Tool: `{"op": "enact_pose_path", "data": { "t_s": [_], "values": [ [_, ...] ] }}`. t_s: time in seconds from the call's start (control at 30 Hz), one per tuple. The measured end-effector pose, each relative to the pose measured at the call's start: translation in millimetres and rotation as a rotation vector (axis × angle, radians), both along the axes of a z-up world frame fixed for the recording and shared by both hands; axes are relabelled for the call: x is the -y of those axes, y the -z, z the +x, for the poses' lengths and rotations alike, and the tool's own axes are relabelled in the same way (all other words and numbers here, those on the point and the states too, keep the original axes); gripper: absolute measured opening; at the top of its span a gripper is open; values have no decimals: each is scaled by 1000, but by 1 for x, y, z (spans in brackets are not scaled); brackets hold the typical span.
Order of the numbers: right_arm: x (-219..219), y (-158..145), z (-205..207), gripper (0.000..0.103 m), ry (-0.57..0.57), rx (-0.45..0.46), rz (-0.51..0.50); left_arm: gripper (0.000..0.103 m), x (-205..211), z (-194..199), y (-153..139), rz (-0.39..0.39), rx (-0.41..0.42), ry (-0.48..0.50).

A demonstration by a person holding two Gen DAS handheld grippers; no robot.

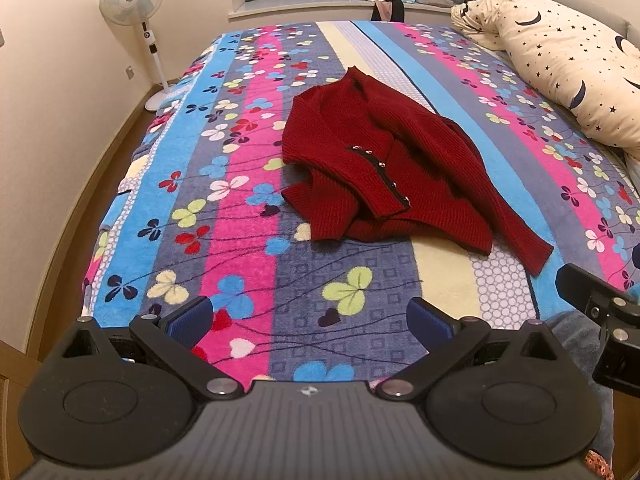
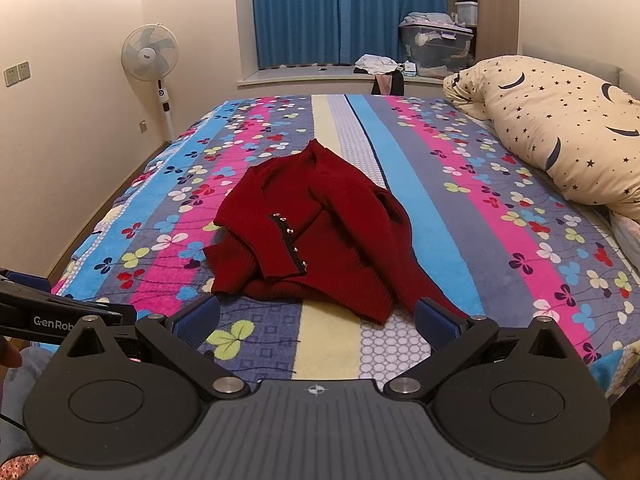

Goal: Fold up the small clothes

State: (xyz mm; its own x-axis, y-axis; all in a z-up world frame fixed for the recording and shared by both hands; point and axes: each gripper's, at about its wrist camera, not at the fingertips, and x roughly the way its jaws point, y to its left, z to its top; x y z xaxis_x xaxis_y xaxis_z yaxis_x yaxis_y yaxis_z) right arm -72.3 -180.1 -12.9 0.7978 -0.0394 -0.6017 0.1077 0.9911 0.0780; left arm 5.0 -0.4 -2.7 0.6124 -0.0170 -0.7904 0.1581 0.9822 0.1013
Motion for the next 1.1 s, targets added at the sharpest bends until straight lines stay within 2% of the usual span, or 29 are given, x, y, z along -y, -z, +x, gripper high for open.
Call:
{"op": "enact_pose_path", "data": {
  "t_s": [1.1],
  "values": [
    [-1,4,-1,102,2,-6,7,103,-5,-5,0,6,3,-2]
  ]
}}
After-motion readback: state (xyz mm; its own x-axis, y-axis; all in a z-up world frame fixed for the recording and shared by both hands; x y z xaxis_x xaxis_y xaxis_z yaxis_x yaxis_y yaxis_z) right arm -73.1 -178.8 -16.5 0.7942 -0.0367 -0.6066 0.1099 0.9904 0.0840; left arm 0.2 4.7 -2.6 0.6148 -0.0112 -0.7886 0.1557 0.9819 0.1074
